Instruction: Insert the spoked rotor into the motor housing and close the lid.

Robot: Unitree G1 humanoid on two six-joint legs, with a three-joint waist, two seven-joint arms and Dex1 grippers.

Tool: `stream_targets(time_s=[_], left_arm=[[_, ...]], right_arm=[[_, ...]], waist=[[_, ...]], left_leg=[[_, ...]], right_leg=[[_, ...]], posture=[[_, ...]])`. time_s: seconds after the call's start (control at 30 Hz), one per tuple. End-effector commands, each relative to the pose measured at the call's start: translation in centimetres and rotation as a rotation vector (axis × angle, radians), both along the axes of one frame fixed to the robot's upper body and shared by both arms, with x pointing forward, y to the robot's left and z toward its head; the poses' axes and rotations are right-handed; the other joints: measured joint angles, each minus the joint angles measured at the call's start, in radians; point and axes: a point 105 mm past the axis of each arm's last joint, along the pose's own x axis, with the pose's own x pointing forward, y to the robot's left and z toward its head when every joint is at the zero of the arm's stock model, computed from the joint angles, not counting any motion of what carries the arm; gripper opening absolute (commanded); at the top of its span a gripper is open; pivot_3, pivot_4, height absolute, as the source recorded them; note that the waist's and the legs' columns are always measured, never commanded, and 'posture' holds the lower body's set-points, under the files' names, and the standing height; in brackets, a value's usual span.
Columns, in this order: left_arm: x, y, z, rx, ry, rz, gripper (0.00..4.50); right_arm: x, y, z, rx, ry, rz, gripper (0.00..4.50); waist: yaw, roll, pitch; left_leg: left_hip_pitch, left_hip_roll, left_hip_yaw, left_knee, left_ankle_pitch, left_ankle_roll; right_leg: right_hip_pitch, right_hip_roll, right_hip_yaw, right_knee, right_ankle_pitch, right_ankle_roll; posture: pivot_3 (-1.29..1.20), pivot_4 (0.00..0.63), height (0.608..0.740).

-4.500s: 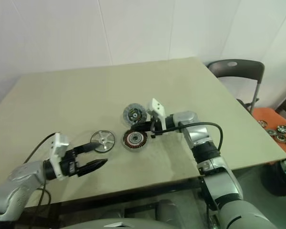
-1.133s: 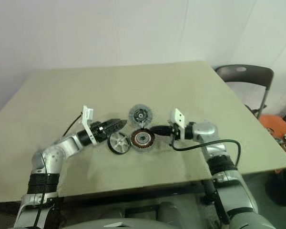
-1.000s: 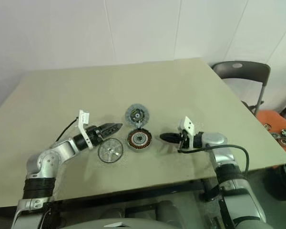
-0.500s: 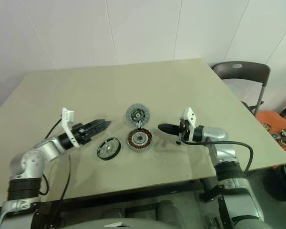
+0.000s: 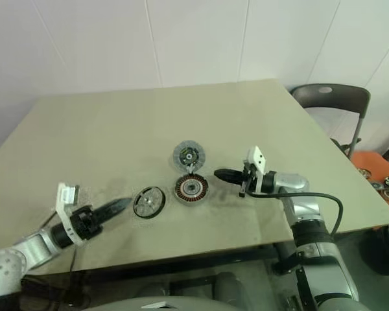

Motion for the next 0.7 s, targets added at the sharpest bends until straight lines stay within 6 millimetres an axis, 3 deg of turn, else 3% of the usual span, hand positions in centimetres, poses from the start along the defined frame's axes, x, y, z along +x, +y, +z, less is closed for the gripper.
stream_targets(time_s=[0.03,0.4,0.7], left_arm=[[-0.8,-0.6,0.7,-0.008,-0.016,-0.011,4.50],[-1.9,1.5,-0.1,-0.014,0.016,0.080,4.50],[-3.0,-0.6,-2.3,-0.036,0.092,0.050,4.50]], right_arm=[[0.2,0.4,1.0,0.001,-0.046,0.020,0.05],[0.5,0.3,0.9,-0.014,-0.046,0.024,0.05],[0.6,0.1,0.8,-0.023,-0.047,0.019,0.05]], waist=[[-0.001,0.001,0.000],[-0.004,0.001,0.001],[-0.004,0.001,0.001]], left_leg=[[0.000,0.000,0.000,0.000,0.000,0.000],[0.003,-0.001,0.001,-0.001,0.000,0.000],[0.003,-0.001,0.001,-0.001,0.000,0.000]], right_leg=[[0.000,0.000,0.000,0.000,0.000,0.000],[0.003,0.001,0.000,-0.001,-0.002,-0.001],[0.003,0.001,0.000,-0.001,-0.002,-0.001]], posture=[[0.00,0.000,0.740],[0.00,0.000,0.740],[0.00,0.000,0.740]])
